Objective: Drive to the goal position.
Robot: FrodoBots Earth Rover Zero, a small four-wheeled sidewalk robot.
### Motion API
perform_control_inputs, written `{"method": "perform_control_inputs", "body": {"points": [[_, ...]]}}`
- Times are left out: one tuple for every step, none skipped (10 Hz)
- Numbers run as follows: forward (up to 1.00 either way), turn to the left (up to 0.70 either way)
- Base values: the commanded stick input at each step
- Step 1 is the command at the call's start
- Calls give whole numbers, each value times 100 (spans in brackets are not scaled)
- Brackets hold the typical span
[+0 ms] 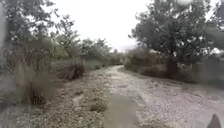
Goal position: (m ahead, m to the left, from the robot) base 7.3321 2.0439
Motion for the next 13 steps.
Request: {"method": "perform_control_inputs", "body": {"points": [[68, 0], [68, 0], [68, 0], [68, 0], [68, 0], [68, 0], [68, 0], [68, 0], [68, 0], [68, 0], [68, 0], [68, 0], [68, 0]]}}
